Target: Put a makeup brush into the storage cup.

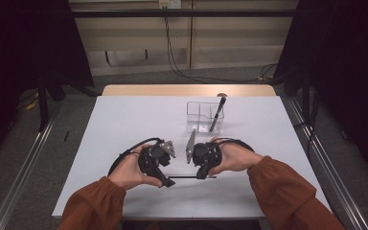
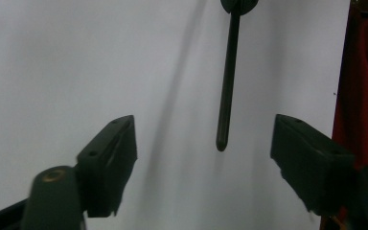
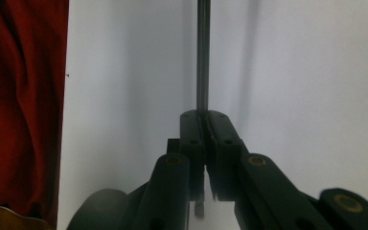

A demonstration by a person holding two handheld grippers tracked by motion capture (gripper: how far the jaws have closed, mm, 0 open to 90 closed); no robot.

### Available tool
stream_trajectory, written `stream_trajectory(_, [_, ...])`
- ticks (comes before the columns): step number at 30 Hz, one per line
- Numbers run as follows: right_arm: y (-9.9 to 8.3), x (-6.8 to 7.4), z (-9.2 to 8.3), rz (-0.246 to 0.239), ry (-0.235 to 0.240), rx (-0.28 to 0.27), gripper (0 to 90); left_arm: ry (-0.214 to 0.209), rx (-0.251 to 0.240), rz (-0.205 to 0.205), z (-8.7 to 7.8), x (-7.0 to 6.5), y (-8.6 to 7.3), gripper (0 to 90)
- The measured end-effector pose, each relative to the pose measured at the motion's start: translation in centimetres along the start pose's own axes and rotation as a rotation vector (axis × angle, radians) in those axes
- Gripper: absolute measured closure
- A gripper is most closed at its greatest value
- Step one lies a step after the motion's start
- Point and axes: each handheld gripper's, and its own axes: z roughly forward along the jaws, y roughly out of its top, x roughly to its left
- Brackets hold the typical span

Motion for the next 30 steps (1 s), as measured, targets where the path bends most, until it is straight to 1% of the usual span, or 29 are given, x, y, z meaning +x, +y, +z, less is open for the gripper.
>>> stream_trajectory(1, [0.0,0.0,0.0,-0.006,0.001,-0.004,86.5,-0.008,0.0,0.0,0.0,0.1,0.0,30.0])
stream_trajectory(2, [0.1,0.0,0.0,-0.002,0.002,-0.006,86.5,-0.008,0.0,-0.003,0.1,0.1,0.0,32.5])
stream_trajectory(3, [0.1,-0.1,0.0,-0.017,0.0,-0.009,86.5,-0.011,-0.001,-0.008,0.1,0.2,0.0,34.1])
stream_trajectory(4, [0.1,0.0,0.1,-0.017,0.001,-0.015,86.5,-0.014,-0.01,-0.01,0.1,0.2,0.0,37.6])
stream_trajectory(5, [0.1,0.1,0.1,-0.005,-0.001,-0.012,86.5,-0.023,-0.017,-0.009,0.1,0.2,0.0,41.9])
stream_trajectory(6, [0.1,0.1,0.1,-0.01,-0.004,-0.015,86.5,-0.026,-0.02,-0.01,0.1,0.3,0.0,45.4])
stream_trajectory(7, [0.1,0.2,0.1,-0.009,-0.004,-0.016,86.5,-0.031,-0.013,-0.007,0.3,0.2,0.0,47.8])
stream_trajectory(9, [0.1,0.1,0.1,-0.023,-0.006,-0.017,86.5,-0.03,-0.011,-0.002,0.4,0.3,0.1,52.9])
stream_trajectory(10, [0.1,0.1,0.2,-0.023,-0.005,-0.023,86.5,-0.04,-0.001,0.004,0.6,0.2,0.1,54.6])
stream_trajectory(11, [0.1,0.1,0.1,-0.027,-0.006,-0.023,86.5,-0.037,0.0,0.003,0.7,0.2,0.2,55.2])
stream_trajectory(12, [0.1,0.1,0.1,-0.03,-0.006,-0.026,86.5,-0.044,0.002,0.004,0.8,0.1,0.2,55.2])
stream_trajectory(13, [0.1,0.1,0.0,-0.026,-0.006,-0.016,86.5,-0.042,0.006,0.013,1.0,0.0,0.2,55.2])
stream_trajectory(15, [0.0,0.2,-0.1,-0.014,-0.009,-0.025,86.5,-0.025,0.001,0.021,1.0,0.0,0.3,55.6])
stream_trajectory(16, [0.0,0.1,-0.2,-0.018,-0.012,-0.031,86.5,-0.027,-0.01,0.019,1.0,0.0,0.3,57.9])
stream_trajectory(18, [-0.1,0.1,-0.2,-0.015,-0.007,-0.036,86.5,-0.027,-0.006,0.021,1.1,0.0,0.3,60.8])
stream_trajectory(19, [-0.1,0.1,-0.3,-0.017,-0.009,-0.037,86.5,-0.031,-0.006,0.022,1.1,0.0,0.3,64.0])
stream_trajectory(21, [-0.1,0.2,-0.2,-0.015,-0.008,-0.035,86.5,-0.034,-0.021,0.013,1.2,-0.1,0.3,67.0])
stream_trajectory(22, [-0.1,0.1,-0.2,-0.022,-0.01,-0.039,86.5,-0.031,-0.022,0.029,1.2,-0.1,0.4,68.5])
stream_trajectory(23, [-0.1,0.1,-0.2,-0.022,-0.013,-0.033,86.5,-0.03,-0.03,0.02,1.2,-0.2,0.4,69.1])
stream_trajectory(24, [-0.1,0.1,-0.2,-0.021,-0.015,-0.034,86.5,-0.036,-0.029,0.019,1.2,-0.1,0.4,71.0])
stream_trajectory(25, [-0.1,0.0,-0.2,-0.022,-0.016,-0.042,86.5,-0.037,-0.022,0.031,1.2,-0.1,0.4,73.0])
stream_trajectory(26, [-0.1,0.0,-0.2,-0.026,-0.017,-0.044,86.5,-0.036,-0.022,0.027,1.2,-0.1,0.4,74.0])
stream_trajectory(27, [-0.1,0.0,-0.2,-0.024,-0.018,-0.043,86.5,-0.044,-0.029,0.015,1.3,-0.1,0.4,75.7])
stream_trajectory(28, [-0.1,0.0,-0.2,-0.024,-0.022,-0.043,86.5,-0.038,-0.029,0.017,1.3,-0.1,0.4,77.7])
stream_trajectory(29, [-0.1,0.0,-0.3,-0.018,-0.022,-0.04,86.5,-0.039,-0.026,0.026,1.2,-0.1,0.4,77.8])
stream_trajectory(30, [-0.2,-0.1,-0.2,-0.018,-0.022,-0.041,86.5,-0.043,-0.034,0.02,1.2,-0.1,0.4,78.6])
